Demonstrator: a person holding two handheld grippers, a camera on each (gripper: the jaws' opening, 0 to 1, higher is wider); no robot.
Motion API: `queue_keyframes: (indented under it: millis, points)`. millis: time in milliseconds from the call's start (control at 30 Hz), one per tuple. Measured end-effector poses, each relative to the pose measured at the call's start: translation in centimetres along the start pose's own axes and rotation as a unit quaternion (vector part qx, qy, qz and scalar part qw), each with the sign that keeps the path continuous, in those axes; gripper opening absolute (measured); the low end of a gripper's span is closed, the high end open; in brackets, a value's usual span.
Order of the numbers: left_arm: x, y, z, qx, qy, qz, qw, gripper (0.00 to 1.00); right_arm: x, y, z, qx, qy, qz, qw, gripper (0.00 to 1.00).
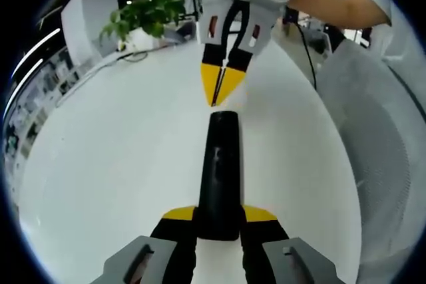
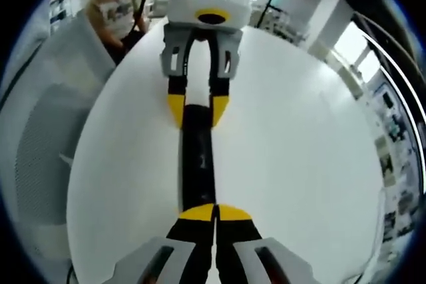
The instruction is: Press the specified remote control buttons in sequence, fully releasing each button before pressing the next.
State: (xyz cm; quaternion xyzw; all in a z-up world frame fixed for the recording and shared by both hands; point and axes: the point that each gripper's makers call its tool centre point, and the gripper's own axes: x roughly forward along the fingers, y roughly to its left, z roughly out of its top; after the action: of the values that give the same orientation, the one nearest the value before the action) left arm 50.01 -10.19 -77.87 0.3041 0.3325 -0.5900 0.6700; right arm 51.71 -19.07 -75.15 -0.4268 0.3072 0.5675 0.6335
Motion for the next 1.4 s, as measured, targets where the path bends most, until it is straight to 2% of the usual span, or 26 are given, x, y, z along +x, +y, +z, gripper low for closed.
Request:
queue_keyframes:
  millis: [333, 600, 1400]
  points:
    - [0.0, 0.0, 0.0, 0.001, 0.003, 0.0, 1.0, 0.24, -0.4, 0.0, 0.6, 0.002, -0.01, -0.001, 1.0, 0.0]
    - [0.0, -0.1, 0.0, 0.001, 0.004, 0.0, 1.0, 0.24, 0.2, 0.5, 0.9, -0.008, -0.004, 0.012, 0.9999, 0.0]
    - [0.0, 0.0, 0.0, 0.003, 0.006, 0.002, 1.0, 0.24, 1.4, 1.4, 0.0, -0.017, 0.017, 0.04, 0.9989, 0.0]
